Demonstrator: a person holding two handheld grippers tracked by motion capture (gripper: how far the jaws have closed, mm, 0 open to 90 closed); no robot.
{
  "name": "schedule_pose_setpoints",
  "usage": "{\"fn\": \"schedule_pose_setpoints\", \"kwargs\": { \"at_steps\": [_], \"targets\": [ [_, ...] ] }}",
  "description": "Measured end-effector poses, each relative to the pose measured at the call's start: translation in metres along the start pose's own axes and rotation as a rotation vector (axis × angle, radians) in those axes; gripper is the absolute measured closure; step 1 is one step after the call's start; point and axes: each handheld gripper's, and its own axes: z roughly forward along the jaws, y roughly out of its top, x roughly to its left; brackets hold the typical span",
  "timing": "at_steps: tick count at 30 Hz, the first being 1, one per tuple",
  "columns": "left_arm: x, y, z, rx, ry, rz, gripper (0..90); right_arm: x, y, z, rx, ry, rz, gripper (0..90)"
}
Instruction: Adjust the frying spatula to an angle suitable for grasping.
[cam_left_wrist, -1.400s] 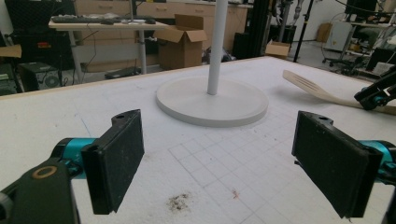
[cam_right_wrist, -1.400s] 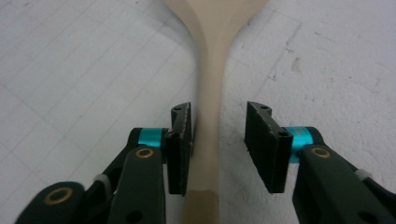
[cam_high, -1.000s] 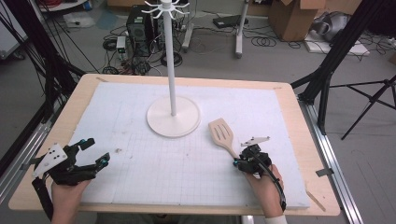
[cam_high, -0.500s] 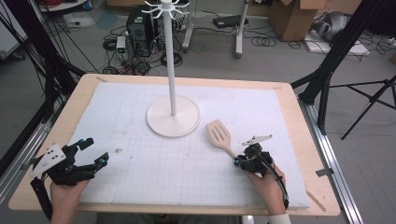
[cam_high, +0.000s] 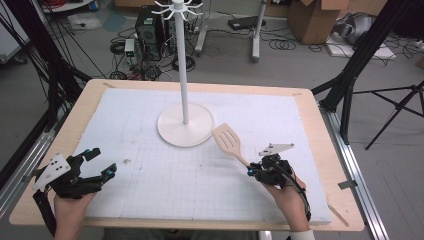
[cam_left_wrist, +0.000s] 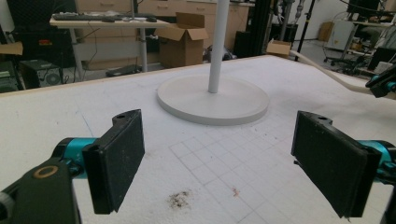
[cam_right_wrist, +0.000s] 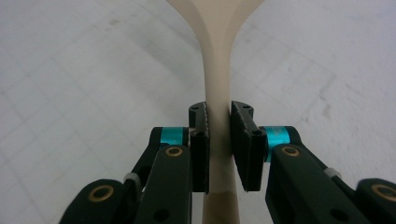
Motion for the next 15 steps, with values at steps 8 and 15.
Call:
{"fn": "schedule_pose_setpoints", "kwargs": {
  "at_steps": [8, 15],
  "targets": [
    [0.004, 0.002, -0.006, -0.016, -0.003, -0.012, 17.6, 0.029, 0.032, 0.006, 0.003, 0.09, -0.185, 77.9],
    [0.007, 0.004, -0.01, -0.025, -0.016, -0.008, 17.6, 0.05, 0.05, 0.026, 0.016, 0.173, -0.33, 77.9]
  ]
}}
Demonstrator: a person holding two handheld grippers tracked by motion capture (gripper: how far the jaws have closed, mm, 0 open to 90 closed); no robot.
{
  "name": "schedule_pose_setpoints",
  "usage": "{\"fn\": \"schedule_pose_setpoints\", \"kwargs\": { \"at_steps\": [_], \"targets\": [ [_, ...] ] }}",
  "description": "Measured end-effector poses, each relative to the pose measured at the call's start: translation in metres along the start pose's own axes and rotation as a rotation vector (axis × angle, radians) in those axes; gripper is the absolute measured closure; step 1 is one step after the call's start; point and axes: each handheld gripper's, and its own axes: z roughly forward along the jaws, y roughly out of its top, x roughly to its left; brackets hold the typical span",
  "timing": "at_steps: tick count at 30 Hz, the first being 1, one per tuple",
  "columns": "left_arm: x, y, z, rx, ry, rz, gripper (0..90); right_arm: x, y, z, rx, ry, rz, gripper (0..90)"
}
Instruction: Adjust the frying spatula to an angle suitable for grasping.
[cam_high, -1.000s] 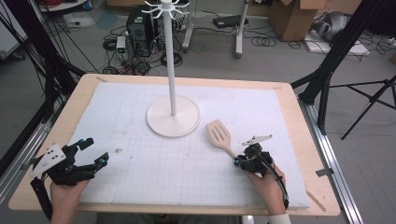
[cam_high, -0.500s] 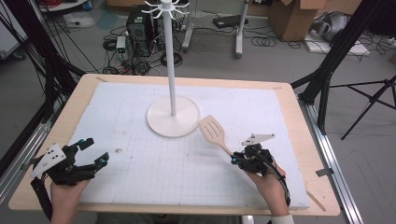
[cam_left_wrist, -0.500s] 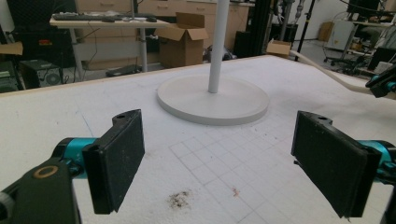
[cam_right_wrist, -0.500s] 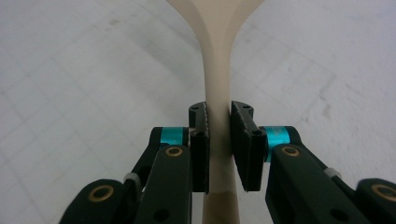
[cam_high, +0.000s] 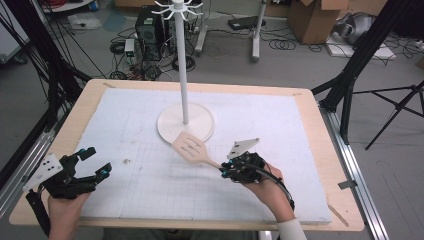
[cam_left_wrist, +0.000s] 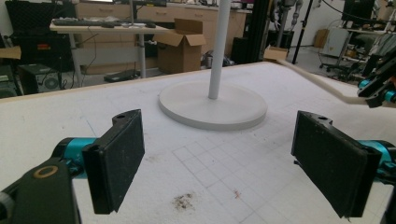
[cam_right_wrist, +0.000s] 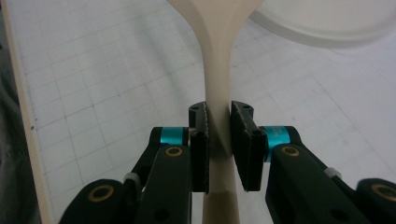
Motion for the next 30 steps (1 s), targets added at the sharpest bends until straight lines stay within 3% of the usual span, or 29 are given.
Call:
{"fn": "schedule_pose_setpoints", "kwargs": {
  "at_steps": [1, 2, 3, 4, 5, 12, 13, 18, 19, 30],
  "targets": [
    [0.001, 0.0, -0.001, -0.003, -0.003, -0.001, 17.6, 0.004, 0.006, 0.009, 0.008, 0.021, -0.046, 77.9],
    [0.001, 0.0, -0.001, -0.003, -0.003, -0.001, 17.6, 0.004, 0.006, 0.009, 0.008, 0.021, -0.046, 77.9],
    [0.001, 0.0, -0.001, -0.002, -0.004, -0.001, 17.6, 0.007, 0.01, 0.018, 0.011, 0.057, -0.106, 77.9],
    [0.001, 0.0, -0.001, -0.002, -0.004, -0.001, 17.6, 0.007, 0.01, 0.018, 0.011, 0.057, -0.106, 77.9],
    [0.001, 0.0, -0.002, 0.0, -0.006, 0.0, 17.6, 0.01, 0.015, 0.028, 0.016, 0.096, -0.153, 77.9],
    [0.0, 0.0, -0.001, 0.002, -0.008, 0.001, 17.5, 0.022, 0.025, 0.052, 0.058, 0.155, -0.211, 77.8],
    [0.0, 0.0, -0.001, 0.004, -0.01, 0.003, 17.6, 0.024, 0.028, 0.058, 0.048, 0.175, -0.242, 77.8],
    [-0.001, -0.001, 0.0, 0.007, -0.013, 0.003, 17.5, 0.027, 0.034, 0.066, 0.052, 0.217, -0.257, 77.8],
    [-0.001, -0.001, 0.001, 0.01, -0.016, 0.004, 17.5, 0.03, 0.036, 0.073, 0.073, 0.225, -0.282, 77.8],
    [-0.003, -0.001, 0.002, 0.015, -0.019, 0.005, 17.5, 0.033, 0.038, 0.084, 0.094, 0.248, -0.327, 77.7]
  ]
}}
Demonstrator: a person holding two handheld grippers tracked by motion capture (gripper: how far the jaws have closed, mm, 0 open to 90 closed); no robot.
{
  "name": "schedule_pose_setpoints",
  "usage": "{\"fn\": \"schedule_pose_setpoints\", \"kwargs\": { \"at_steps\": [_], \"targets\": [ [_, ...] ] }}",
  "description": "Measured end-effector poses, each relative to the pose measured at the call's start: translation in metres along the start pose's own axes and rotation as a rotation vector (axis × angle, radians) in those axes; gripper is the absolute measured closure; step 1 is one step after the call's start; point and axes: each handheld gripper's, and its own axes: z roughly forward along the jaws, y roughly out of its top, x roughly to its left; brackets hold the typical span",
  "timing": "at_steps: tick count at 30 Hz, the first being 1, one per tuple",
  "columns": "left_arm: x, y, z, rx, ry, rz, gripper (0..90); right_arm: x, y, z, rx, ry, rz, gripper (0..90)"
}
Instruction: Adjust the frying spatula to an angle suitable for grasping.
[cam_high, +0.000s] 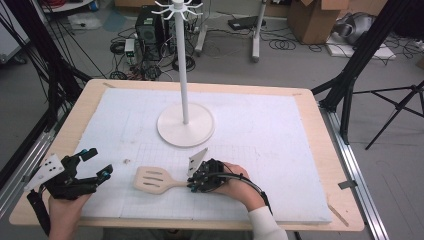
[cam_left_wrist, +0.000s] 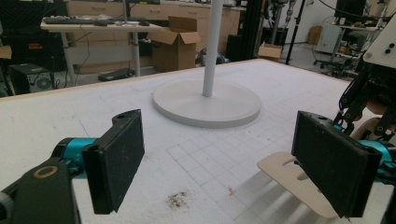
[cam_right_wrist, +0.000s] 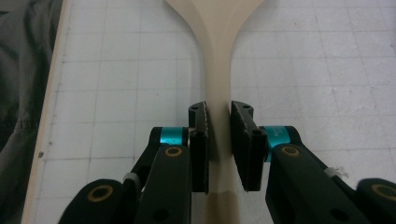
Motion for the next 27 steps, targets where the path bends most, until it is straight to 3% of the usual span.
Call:
{"fn": "schedule_pose_setpoints", "kwargs": {
  "at_steps": [8, 10, 11, 16, 19, 20, 21, 22, 23, 24, 26, 27],
  "targets": [
    [-0.001, -0.001, 0.001, 0.008, -0.006, 0.004, 17.5, -0.003, -0.002, 0.001, 0.0, 0.004, 0.014, 75.8],
    [-0.001, -0.001, 0.001, 0.008, -0.005, 0.005, 17.5, -0.004, -0.002, 0.001, -0.002, 0.008, 0.016, 73.2],
    [-0.001, -0.001, 0.001, 0.007, -0.004, 0.005, 17.5, -0.004, -0.003, -0.001, -0.012, 0.014, 0.031, 64.6],
    [-0.001, 0.0, 0.0, 0.004, -0.005, 0.007, 17.5, -0.005, -0.006, -0.011, -0.04, 0.003, 0.056, 58.5],
    [-0.001, 0.002, -0.002, -0.001, -0.006, 0.008, 17.5, -0.003, -0.017, -0.034, -0.128, -0.06, 0.104, 49.8],
    [-0.001, 0.002, -0.002, -0.001, -0.006, 0.008, 17.5, -0.003, -0.017, -0.034, -0.128, -0.06, 0.104, 49.8],
    [-0.002, 0.002, -0.002, 0.0, -0.01, 0.009, 17.4, -0.001, -0.026, -0.046, -0.178, -0.092, 0.131, 46.4],
    [-0.002, 0.002, -0.002, 0.0, -0.01, 0.009, 17.4, -0.001, -0.026, -0.046, -0.178, -0.092, 0.131, 46.4],
    [-0.002, 0.002, -0.001, 0.003, -0.015, 0.01, 17.4, 0.002, -0.041, -0.062, -0.236, -0.14, 0.178, 44.8],
    [-0.002, 0.002, -0.001, 0.003, -0.015, 0.01, 17.3, 0.002, -0.041, -0.062, -0.236, -0.14, 0.178, 44.8],
    [-0.002, 0.002, 0.0, 0.014, -0.027, 0.013, 17.1, 0.006, -0.061, -0.078, -0.297, -0.207, 0.253, 40.3],
    [-0.002, 0.002, 0.0, 0.014, -0.027, 0.013, 16.9, 0.006, -0.061, -0.078, -0.297, -0.207, 0.253, 40.3]
  ]
}}
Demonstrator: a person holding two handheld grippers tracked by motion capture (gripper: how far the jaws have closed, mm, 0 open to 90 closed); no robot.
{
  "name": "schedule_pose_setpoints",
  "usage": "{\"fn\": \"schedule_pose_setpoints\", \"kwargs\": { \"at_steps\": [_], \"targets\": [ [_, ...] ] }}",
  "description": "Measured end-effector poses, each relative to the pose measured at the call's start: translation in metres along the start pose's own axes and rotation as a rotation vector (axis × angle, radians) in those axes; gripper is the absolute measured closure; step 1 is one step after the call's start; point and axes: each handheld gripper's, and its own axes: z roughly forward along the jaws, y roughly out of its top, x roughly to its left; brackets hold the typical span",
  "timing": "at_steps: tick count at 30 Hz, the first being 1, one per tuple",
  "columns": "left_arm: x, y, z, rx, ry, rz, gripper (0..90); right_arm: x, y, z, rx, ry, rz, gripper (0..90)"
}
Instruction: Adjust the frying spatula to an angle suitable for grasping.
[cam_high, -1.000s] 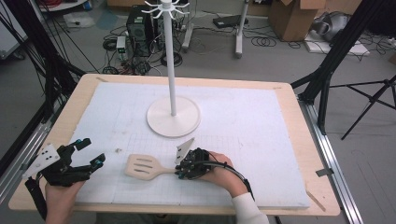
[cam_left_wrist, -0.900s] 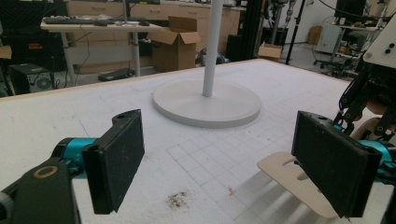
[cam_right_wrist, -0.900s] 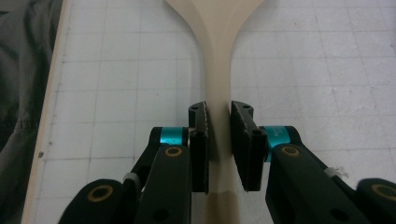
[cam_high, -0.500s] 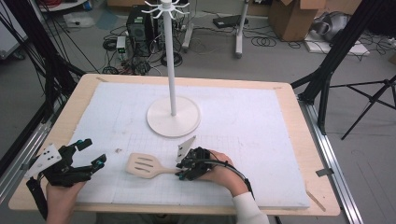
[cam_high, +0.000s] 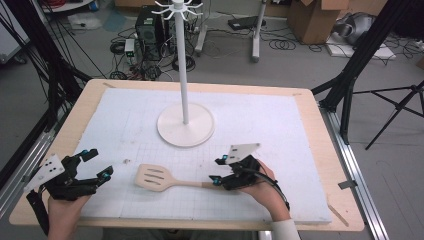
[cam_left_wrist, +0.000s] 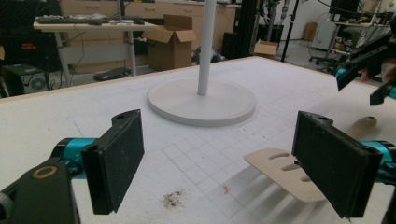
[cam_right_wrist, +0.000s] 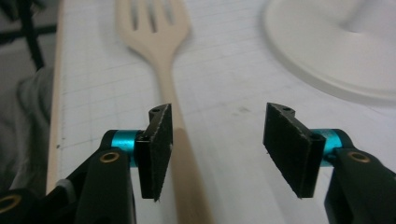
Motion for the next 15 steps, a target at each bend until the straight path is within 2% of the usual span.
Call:
{"fn": "schedule_pose_setpoints", "kwargs": {
  "at_steps": [1, 2, 3, 4, 5, 7, 8, 9, 10, 11, 12, 13, 14, 15],
  "targets": [
    [0.0, 0.0, 0.002, 0.011, -0.011, 0.006, 16.9, -0.003, -0.013, -0.014, -0.049, -0.046, 0.05, 38.9],
    [0.0, 0.0, 0.002, 0.011, -0.011, 0.006, 16.9, -0.004, -0.019, -0.019, -0.066, -0.073, 0.068, 38.0],
    [0.0, -0.001, 0.003, 0.014, -0.015, 0.01, 16.9, -0.004, -0.019, -0.019, -0.066, -0.073, 0.068, 38.0],
    [-0.001, -0.001, 0.005, 0.025, -0.019, 0.026, 16.9, -0.005, -0.033, -0.029, -0.091, -0.136, 0.089, 36.3],
    [-0.001, -0.001, 0.005, 0.025, -0.019, 0.026, 16.9, -0.005, -0.033, -0.029, -0.091, -0.136, 0.089, 36.3],
    [-0.002, -0.001, 0.008, 0.027, -0.023, 0.036, 16.9, -0.006, -0.047, -0.036, -0.116, -0.188, 0.136, 34.4],
    [-0.002, 0.0, 0.009, 0.029, -0.035, 0.042, 17.7, -0.006, -0.059, -0.043, -0.146, -0.225, 0.188, 32.1],
    [-0.002, 0.0, 0.009, 0.029, -0.035, 0.042, 19.1, -0.006, -0.059, -0.043, -0.146, -0.225, 0.188, 32.1],
    [-0.002, 0.0, 0.01, 0.026, -0.033, 0.066, 20.3, -0.005, -0.068, -0.049, -0.174, -0.287, 0.226, 30.0],
    [-0.002, 0.0, 0.01, 0.026, -0.033, 0.066, 20.4, -0.005, -0.068, -0.049, -0.174, -0.287, 0.226, 30.0],
    [-0.002, 0.002, 0.01, 0.022, -0.032, 0.065, 20.4, -0.004, -0.076, -0.056, -0.22, -0.362, 0.253, 29.4],
    [-0.002, 0.002, 0.01, 0.022, -0.032, 0.065, 20.4, -0.004, -0.076, -0.056, -0.22, -0.362, 0.253, 29.4],
    [-0.002, 0.002, 0.01, 0.023, -0.035, 0.063, 20.6, -0.003, -0.082, -0.064, -0.279, -0.411, 0.29, 28.1],
    [-0.001, 0.003, 0.01, 0.019, -0.037, 0.063, 20.7, -0.003, -0.085, -0.068, -0.307, -0.427, 0.303, 27.7]
  ]
}}
